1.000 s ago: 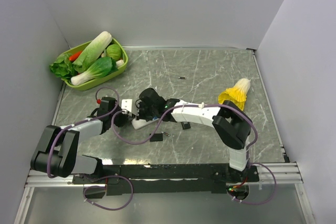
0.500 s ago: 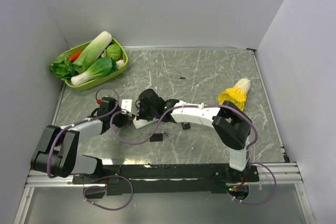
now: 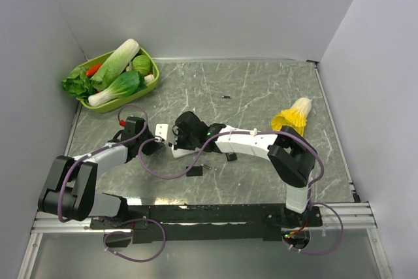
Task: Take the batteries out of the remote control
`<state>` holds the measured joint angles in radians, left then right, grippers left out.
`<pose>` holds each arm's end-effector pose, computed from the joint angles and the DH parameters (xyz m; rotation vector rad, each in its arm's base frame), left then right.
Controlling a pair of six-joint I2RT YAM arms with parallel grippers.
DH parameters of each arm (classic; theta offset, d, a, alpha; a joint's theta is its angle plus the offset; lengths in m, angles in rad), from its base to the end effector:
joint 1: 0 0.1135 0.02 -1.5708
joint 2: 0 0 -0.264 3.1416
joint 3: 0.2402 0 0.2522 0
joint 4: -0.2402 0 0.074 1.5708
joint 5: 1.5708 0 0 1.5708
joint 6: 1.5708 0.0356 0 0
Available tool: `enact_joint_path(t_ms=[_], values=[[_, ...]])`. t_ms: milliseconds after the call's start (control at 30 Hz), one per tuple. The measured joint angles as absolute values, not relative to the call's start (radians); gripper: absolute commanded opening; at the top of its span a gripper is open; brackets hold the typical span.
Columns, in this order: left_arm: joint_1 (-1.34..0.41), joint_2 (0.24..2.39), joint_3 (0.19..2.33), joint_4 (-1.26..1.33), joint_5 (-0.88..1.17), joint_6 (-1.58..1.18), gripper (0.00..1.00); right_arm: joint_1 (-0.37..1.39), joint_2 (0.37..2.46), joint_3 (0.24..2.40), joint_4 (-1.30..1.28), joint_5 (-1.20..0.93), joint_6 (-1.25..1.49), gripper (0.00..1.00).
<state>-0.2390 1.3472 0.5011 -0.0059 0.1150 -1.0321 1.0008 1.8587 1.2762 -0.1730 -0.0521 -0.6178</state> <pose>0.2330 -0.0610 0.1450 -0.9317 2.3675 -0.6852 0.2209 0.3481 0.2069 -1.7108 1.5946 0.2520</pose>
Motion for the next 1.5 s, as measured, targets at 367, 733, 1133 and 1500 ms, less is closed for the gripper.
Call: enact_joint_path(t_ms=[367,733,1133,1500], values=[[-0.239,1.347,0.501,-0.012,0.116,-1.033,0.05,0.983,1.832,1.259,-0.197,-0.046,-0.613,0.0],[-0.24,1.347,0.501,-0.004,0.119,-1.033,0.05,0.977,1.814,1.256,-0.223,-0.044,-0.606,0.0],[-0.243,1.347,0.497,-0.003,0.119,-1.034,0.05,0.966,1.776,1.246,-0.225,-0.056,-0.595,0.0],[-0.249,1.343,0.495,-0.004,0.119,-1.034,0.07,0.946,1.741,1.234,-0.221,-0.074,-0.584,0.0]])
